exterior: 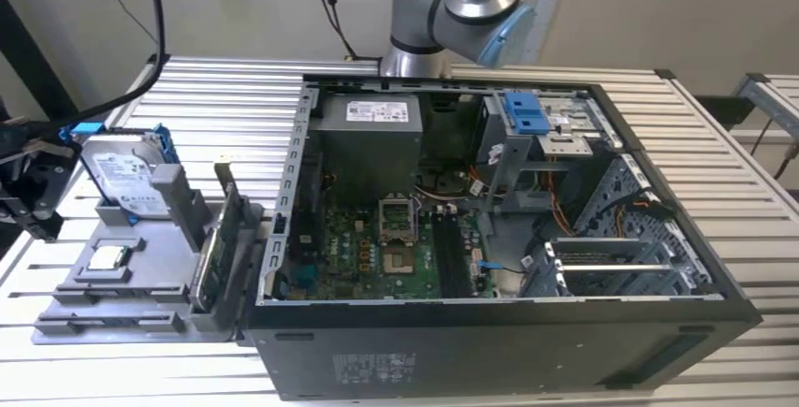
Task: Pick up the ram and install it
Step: 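Pick up the ram and move it above insertion slot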
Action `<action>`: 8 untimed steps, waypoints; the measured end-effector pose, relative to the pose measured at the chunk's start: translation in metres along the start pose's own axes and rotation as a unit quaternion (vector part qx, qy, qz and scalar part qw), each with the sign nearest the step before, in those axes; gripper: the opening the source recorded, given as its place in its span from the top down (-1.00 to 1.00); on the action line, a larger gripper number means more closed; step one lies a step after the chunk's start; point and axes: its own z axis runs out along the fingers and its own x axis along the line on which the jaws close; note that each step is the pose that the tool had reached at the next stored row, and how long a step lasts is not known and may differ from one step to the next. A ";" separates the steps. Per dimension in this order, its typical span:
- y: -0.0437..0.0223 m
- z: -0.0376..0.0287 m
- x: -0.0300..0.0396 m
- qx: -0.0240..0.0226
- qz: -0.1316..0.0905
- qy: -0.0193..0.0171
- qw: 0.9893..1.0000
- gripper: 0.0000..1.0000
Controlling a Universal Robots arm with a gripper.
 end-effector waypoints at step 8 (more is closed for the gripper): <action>0.0003 0.0000 0.0000 0.002 -0.052 0.003 0.999 0.79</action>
